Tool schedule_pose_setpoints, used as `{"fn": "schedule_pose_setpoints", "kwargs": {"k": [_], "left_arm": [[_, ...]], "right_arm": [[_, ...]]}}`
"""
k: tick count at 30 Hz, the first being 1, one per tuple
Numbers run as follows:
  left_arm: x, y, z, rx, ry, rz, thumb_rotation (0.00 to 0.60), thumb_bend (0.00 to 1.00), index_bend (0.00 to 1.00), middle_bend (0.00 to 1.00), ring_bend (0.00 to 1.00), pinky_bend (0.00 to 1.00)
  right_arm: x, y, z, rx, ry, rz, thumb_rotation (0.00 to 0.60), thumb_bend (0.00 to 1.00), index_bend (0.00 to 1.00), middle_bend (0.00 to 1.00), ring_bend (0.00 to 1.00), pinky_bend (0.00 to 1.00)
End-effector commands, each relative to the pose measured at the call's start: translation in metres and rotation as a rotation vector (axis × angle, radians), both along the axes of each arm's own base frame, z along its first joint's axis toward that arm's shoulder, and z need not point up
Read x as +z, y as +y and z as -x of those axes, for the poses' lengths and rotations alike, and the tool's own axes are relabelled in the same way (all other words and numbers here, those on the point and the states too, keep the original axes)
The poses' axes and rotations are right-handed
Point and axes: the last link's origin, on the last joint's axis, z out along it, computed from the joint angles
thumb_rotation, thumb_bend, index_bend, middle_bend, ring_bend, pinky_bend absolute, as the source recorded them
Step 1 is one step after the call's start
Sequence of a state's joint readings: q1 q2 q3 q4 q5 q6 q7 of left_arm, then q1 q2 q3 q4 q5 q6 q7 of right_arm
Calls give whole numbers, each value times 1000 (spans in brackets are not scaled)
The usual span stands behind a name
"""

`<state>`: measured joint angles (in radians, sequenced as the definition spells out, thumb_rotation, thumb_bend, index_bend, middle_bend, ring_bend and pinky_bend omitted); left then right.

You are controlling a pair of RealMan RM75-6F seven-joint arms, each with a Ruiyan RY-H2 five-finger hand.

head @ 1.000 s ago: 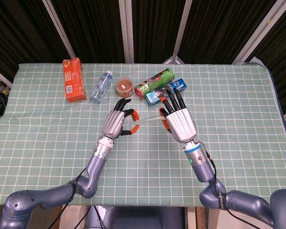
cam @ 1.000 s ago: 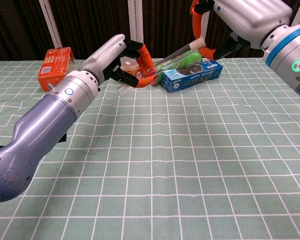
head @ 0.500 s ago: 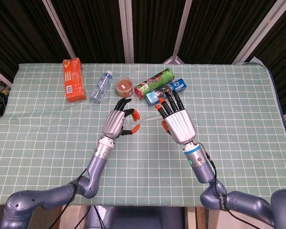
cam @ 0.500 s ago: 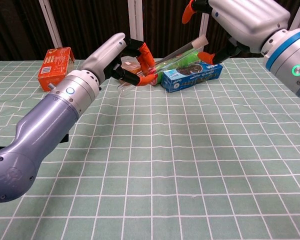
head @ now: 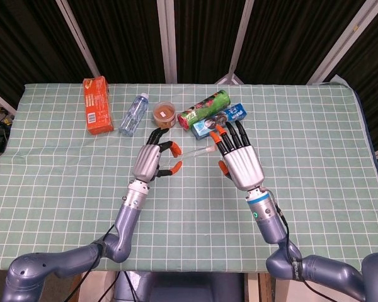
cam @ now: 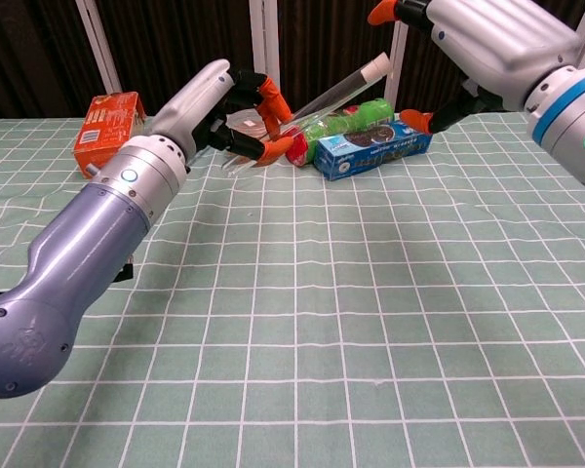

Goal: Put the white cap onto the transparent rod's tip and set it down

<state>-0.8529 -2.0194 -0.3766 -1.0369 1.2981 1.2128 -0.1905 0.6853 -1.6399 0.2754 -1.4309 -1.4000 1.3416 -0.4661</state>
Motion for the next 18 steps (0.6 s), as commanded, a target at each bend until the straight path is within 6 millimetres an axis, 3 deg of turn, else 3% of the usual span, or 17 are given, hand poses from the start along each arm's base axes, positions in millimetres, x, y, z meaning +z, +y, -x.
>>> {"fn": "schedule_pose_setpoints", "kwargs": {"k": [1,9,18], "left_arm": [[1,-1,3,-1,5,-2,600,791,564,569,107,0],[4,-3,10,-8,28,-2,600,792,564,569,107,0],[10,0,12,-19,37,-17,600,791,565,569,106,0]], "right_arm": [[3,0,3,-56,-67,-50,600,341,124,123,47,0],[8,3,0,-103,-185,-194,600,341,46,77,39,0],[14,3,-2,-196,-360,-422,600,341,29,73,38,0]]}}
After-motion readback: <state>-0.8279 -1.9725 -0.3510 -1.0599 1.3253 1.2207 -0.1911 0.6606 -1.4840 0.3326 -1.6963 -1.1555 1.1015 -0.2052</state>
